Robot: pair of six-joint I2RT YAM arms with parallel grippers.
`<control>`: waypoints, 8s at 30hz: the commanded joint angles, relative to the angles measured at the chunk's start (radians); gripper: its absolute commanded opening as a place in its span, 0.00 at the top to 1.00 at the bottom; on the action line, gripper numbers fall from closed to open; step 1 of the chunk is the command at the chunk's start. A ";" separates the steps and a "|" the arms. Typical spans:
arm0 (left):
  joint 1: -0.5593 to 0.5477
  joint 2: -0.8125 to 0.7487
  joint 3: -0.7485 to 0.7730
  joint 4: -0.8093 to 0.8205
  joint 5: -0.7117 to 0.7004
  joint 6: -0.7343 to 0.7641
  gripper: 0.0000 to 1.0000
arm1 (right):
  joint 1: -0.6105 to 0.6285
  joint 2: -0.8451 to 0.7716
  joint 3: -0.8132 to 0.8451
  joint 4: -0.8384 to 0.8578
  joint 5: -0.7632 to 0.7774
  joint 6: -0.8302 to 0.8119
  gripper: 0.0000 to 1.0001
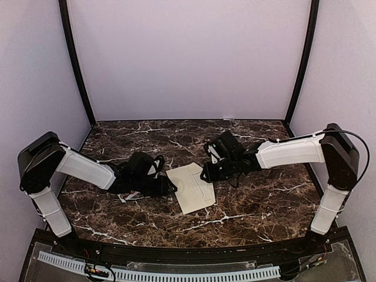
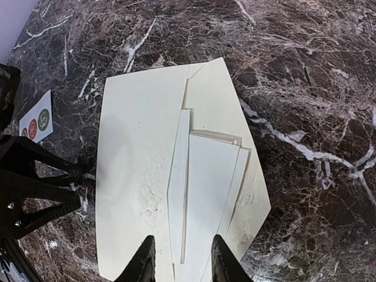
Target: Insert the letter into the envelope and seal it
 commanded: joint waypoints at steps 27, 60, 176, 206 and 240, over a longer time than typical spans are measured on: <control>0.027 0.118 0.067 -0.012 -0.009 0.041 0.66 | -0.020 0.194 0.116 -0.048 0.110 0.019 0.76; 0.033 0.141 0.081 -0.007 0.007 0.035 0.67 | -0.066 0.146 0.073 -0.005 0.080 -0.013 0.62; 0.048 0.001 0.082 -0.028 0.005 0.066 0.63 | -0.131 -0.159 -0.112 -0.012 0.003 0.023 0.57; 0.046 0.128 0.065 0.053 0.080 0.041 0.72 | -0.070 0.068 -0.097 0.200 -0.235 0.022 0.88; 0.042 0.103 0.064 0.055 0.061 0.049 0.75 | 0.006 0.216 0.008 0.177 -0.256 0.042 0.98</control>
